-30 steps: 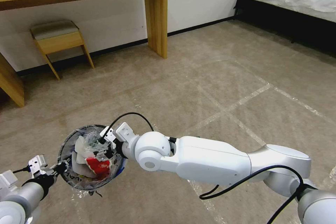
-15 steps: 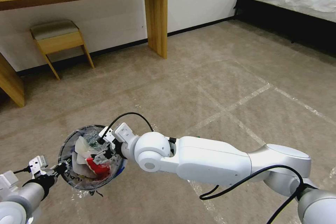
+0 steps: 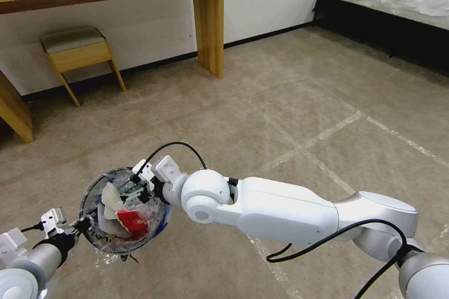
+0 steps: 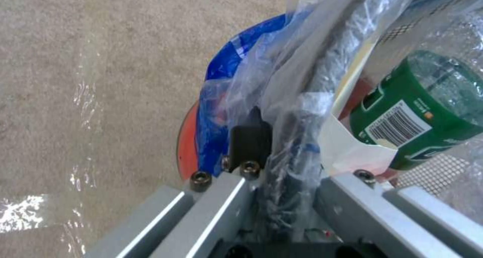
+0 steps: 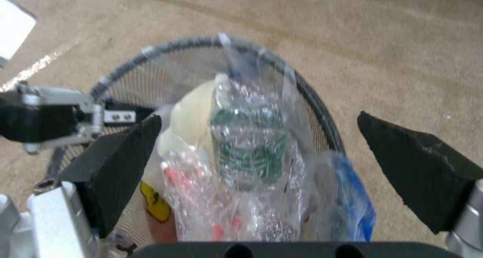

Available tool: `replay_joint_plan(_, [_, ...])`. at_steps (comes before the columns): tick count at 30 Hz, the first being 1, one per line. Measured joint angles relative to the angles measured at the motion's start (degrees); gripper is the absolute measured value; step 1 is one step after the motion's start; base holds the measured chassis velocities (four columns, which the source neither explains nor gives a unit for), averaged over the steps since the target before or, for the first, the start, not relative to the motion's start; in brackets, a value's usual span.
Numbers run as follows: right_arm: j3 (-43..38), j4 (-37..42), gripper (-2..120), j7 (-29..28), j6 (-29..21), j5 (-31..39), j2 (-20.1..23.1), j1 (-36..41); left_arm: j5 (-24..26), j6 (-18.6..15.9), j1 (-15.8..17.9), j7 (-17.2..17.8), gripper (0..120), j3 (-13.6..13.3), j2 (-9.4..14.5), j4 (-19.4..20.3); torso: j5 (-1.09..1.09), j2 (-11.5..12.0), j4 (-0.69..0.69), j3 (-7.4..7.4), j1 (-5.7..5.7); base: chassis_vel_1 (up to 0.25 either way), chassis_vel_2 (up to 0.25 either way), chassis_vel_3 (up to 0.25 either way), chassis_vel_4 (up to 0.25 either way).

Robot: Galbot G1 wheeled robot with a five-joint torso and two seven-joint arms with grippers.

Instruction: Pick up the trash bin and place the garbage on the floor into it.

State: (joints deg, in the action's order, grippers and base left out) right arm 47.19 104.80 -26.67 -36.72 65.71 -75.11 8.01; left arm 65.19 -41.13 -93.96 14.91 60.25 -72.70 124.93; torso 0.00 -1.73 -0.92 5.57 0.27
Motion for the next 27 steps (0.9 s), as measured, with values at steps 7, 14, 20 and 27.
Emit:
replay_joint_plan(7, [-0.9,0.9,99,0.1,0.2,-0.1,-0.4,-0.4,0.0,0.0,0.2,0.0,0,0.0,0.0,-0.1,0.0,0.0,0.0,0.0,0.0,0.0,0.0,0.0,0.0])
replay_joint_plan(14, [-1.9,0.5,99,1.0,1.8,-1.1,-1.6,-0.5,0.0,0.0,-0.2,-0.2,0,0.5,-0.1,-0.1,-0.02,0.0,0.0,0.0,0.0,0.0,0.0,0.0,0.0])
replay_joint_plan(20, [-4.2,0.9,100,2.1,3.4,-2.3,-1.6,-0.6,0.1,0.0,-0.2,-0.3,0,0.8,0.2,-0.1,-0.01,0.0,0.0,0.0,0.0,0.0,0.0,0.0,0.0])
replay_joint_plan(27, [-10.1,2.2,100,5.5,6.9,-3.2,0.9,0.2,0.2,0.0,-0.1,-0.3,0,1.1,0.6,-0.4,-0.01,0.0,0.0,0.0,0.0,0.0,0.0,0.0,0.0])
